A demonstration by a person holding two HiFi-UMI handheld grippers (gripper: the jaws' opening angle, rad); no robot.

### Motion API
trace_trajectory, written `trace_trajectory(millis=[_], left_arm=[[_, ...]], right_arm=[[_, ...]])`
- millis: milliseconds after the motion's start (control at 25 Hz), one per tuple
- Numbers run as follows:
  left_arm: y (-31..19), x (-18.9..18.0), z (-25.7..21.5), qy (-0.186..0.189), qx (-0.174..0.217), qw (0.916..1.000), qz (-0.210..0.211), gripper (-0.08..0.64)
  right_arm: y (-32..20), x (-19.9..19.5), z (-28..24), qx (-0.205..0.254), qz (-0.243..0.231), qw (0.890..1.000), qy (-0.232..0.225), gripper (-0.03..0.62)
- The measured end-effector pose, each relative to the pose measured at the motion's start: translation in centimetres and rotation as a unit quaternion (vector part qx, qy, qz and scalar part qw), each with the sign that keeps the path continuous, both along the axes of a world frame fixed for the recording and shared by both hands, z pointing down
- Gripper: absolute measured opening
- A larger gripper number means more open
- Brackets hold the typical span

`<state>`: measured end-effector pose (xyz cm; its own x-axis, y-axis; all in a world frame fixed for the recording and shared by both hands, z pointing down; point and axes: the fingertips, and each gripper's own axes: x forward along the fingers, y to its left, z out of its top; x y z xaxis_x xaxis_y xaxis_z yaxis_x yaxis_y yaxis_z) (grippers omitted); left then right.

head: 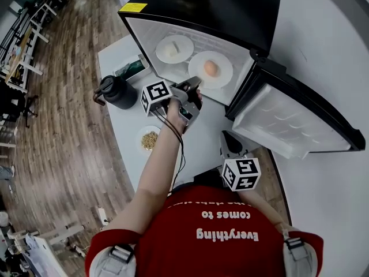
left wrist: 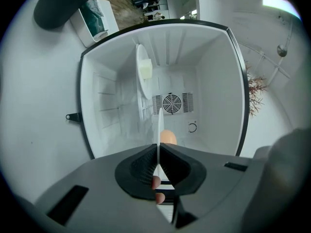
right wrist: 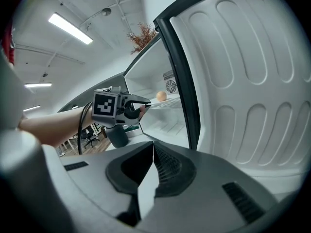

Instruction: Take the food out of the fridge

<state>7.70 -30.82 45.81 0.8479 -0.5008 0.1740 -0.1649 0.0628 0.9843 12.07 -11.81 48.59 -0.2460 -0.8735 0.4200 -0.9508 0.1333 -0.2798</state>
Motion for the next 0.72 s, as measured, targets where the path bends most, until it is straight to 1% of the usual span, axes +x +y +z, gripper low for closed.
trace_trajectory(millis=[200, 360, 640, 720], left_arm=[[1.7, -2.1, -0.5, 0.013, 0.005, 0.9999, -0.005, 0.023], [3.5, -3.9, -0.7, 0.021, 0.013, 0.9997, -0.006, 0.023], [8.4, -7.2, -0.4, 0.053, 0.016, 0.9985, -0.008, 0.023], [9.8, -8.2, 0.3, 0.053, 0.012, 0.9984, -0.010, 0.023]], right_arm=[[0.7, -1.5, 0.0, -0.001, -0.016, 1.000, 0.000, 0.015], [1.5, -2.0, 0.2, -0.001, -0.017, 1.000, 0.001, 0.015], [3.2, -2.8, 0.6, -0.005, -0.022, 1.000, 0.008, 0.015], [3.5, -3.0, 0.7, -0.005, -0.027, 1.000, 0.010, 0.015]])
